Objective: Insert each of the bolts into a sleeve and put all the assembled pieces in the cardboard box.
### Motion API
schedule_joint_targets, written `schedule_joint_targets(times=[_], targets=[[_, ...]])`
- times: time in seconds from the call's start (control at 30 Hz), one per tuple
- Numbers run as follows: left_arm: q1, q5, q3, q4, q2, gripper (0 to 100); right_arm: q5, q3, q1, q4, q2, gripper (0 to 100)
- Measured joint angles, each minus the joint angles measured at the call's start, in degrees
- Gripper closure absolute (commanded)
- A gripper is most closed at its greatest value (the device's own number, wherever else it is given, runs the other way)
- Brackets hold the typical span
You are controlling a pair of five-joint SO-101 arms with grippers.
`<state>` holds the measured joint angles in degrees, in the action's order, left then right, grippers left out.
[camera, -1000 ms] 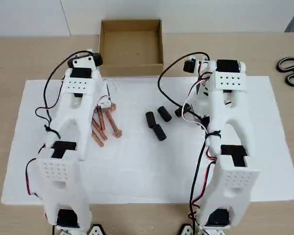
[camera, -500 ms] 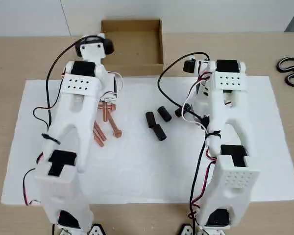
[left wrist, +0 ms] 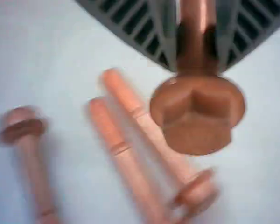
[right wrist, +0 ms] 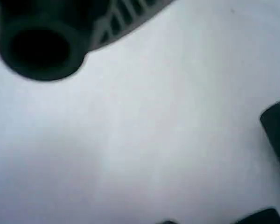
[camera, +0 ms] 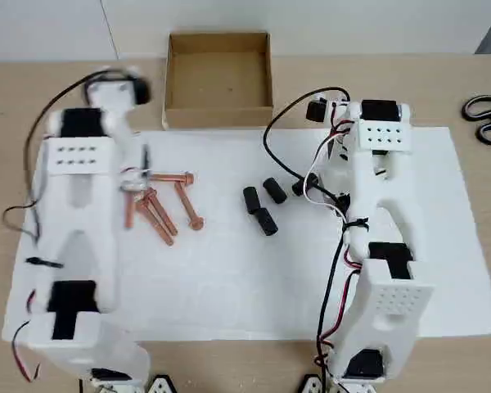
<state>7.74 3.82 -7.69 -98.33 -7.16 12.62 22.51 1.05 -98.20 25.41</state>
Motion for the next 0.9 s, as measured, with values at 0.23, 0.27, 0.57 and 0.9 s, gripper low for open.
schedule_joint_targets(times=[0.23, 0.27, 0.57, 0.9], targets=[[3.4, -1.8, 13.2, 9.6, 0.1, 99, 0.0, 0.0, -0.1, 0.0, 0.0, 99.4], [3.3, -1.8, 14.9, 11.2, 0.1, 99, 0.0, 0.0, -0.1, 0.0, 0.0, 99.4], [3.3, -2.0, 26.8, 21.0, 0.1, 89, 0.0, -0.2, 0.1, 0.0, 0.0, 99.4], [3.3, -2.0, 28.0, 26.3, 0.1, 89, 0.0, -0.2, 0.2, 0.0, 0.0, 99.4]])
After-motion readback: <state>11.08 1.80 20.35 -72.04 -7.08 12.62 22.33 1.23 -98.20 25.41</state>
